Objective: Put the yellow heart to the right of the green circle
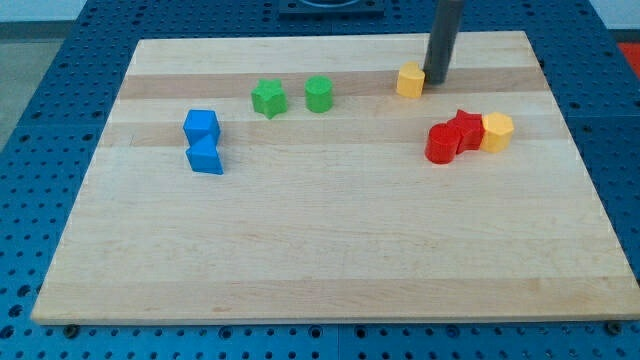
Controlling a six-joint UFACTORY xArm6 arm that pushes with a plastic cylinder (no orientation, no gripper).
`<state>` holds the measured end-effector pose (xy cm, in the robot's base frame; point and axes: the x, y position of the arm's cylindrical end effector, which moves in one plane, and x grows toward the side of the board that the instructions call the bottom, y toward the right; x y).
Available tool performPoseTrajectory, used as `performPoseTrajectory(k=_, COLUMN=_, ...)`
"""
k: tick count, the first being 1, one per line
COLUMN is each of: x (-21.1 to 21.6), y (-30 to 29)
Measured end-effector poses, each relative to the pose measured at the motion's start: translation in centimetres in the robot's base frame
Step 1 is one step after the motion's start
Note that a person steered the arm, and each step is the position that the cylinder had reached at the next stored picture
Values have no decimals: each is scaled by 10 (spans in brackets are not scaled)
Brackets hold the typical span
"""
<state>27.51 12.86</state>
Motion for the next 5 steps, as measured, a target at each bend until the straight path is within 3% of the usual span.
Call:
performPoseTrajectory(k=3, x=4, y=-58)
performPoseTrajectory(k=5, x=14, y=-59)
